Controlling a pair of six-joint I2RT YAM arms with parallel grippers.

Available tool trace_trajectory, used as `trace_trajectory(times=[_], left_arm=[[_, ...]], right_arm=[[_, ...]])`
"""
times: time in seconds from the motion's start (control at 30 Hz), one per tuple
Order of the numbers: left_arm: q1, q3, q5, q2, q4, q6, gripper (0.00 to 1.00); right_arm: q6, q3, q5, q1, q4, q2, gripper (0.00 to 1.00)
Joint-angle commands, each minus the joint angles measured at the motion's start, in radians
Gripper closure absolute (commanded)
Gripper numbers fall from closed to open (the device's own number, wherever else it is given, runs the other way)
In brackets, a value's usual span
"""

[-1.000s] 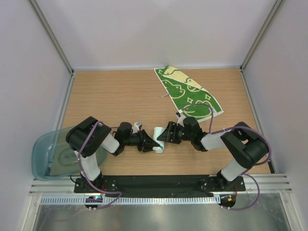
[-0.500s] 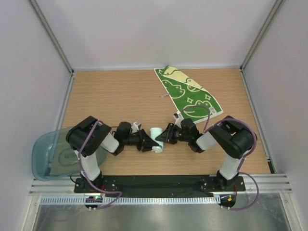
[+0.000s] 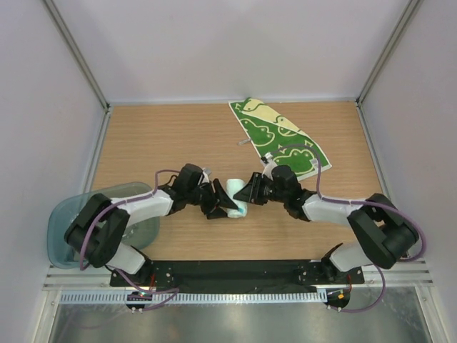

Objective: Roll the towels
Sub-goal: Place the rolled towel into the container

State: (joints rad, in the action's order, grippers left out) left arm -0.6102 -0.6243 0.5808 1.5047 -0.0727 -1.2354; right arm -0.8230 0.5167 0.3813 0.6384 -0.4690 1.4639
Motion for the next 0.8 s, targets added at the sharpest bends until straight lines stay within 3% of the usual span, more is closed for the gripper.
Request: trace_trajectory(times=[0.0, 0.4, 0.77], left_arm=[[-0.014, -0.048, -0.082, -0.078, 0.203, 0.074, 0.45], [-0.025, -0.256, -0.174, -0.360, 0.373, 0.195, 0.41], [-0.025, -0.360, -0.197, -0.477, 0.399, 0.278, 0.37]], right_arm=[[0.053, 0.075, -0.019, -0.002, 0.128, -0.129, 0.92], [0.070, 0.236, -0.039, -0.002, 0.435, -0.379, 0.93], [0.002, 0.281, 0.007, 0.000, 0.420, -0.474, 0.93]])
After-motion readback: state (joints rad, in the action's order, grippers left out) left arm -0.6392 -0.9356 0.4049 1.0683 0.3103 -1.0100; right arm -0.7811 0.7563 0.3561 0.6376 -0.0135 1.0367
